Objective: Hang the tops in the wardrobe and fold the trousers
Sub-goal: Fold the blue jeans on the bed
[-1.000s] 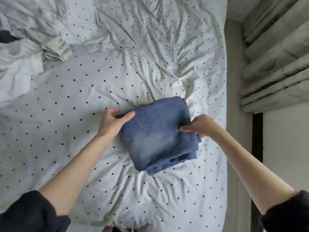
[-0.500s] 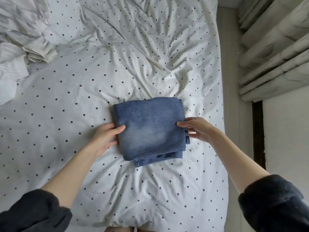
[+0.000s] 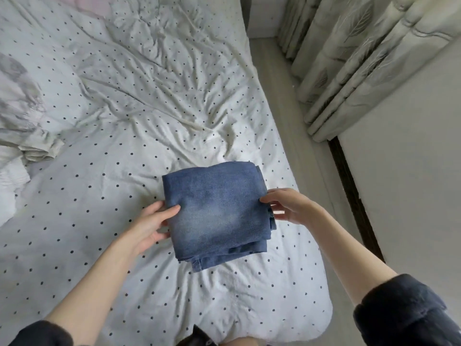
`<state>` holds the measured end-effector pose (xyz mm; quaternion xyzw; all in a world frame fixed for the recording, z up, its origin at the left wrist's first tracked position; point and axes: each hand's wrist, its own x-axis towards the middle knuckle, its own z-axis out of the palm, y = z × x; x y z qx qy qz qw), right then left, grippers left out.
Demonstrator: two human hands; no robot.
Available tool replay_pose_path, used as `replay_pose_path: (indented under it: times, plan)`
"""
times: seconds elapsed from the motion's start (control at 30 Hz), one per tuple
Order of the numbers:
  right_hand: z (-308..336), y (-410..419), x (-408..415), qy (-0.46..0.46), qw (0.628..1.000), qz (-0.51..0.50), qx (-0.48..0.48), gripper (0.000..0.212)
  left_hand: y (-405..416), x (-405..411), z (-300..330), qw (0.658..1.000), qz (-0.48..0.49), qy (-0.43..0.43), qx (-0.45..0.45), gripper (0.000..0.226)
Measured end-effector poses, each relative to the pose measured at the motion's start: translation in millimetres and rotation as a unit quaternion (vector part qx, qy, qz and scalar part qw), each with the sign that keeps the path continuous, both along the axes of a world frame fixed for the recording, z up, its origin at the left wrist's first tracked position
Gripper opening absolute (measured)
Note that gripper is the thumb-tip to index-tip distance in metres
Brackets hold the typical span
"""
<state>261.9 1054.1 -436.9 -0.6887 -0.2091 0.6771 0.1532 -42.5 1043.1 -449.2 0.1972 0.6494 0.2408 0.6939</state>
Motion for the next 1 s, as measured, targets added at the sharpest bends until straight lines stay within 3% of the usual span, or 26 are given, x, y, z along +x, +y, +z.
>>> replay_pose_path:
  times: [0.27,0.4,0.6,0.73,0.83,0.87,0.93,1.0]
  plan:
    - [75,-120,31,-0.047,0.981,-0.182,0.047,0.02,4,46,44,0.98,-0.191,-0.059,0.02,0.045]
    - [104,-219,19,-0.06,0.947,-0.307,0.075,0.025,-13,79,69,0.938,-0.336,-0.075,0.049,0.043]
    - [127,-365,-22,-0.075,0.854,-0.506,0.1,0.022,-84,131,97,0.85,-0.511,-0.098,0.081,0.029]
    - [143,-475,-68,-0.104,0.772,-0.62,0.094,0.029,-165,165,113,0.771,-0.622,-0.113,0.075,0.017]
    - [158,-550,-110,-0.115,0.701,-0.699,0.086,0.022,-234,182,122,0.703,-0.694,-0.132,0.077,0.02]
    - [167,-594,-137,-0.138,0.665,-0.729,0.085,0.019,-279,188,129,0.665,-0.73,-0.139,0.073,0.023]
    - [171,-618,-152,-0.142,0.649,-0.744,0.068,0.017,-304,189,136,0.646,-0.743,-0.154,0.083,0.026]
    - [184,-672,-197,-0.154,0.595,-0.786,0.066,0.016,-368,181,147,0.576,-0.795,-0.17,0.088,0.025]
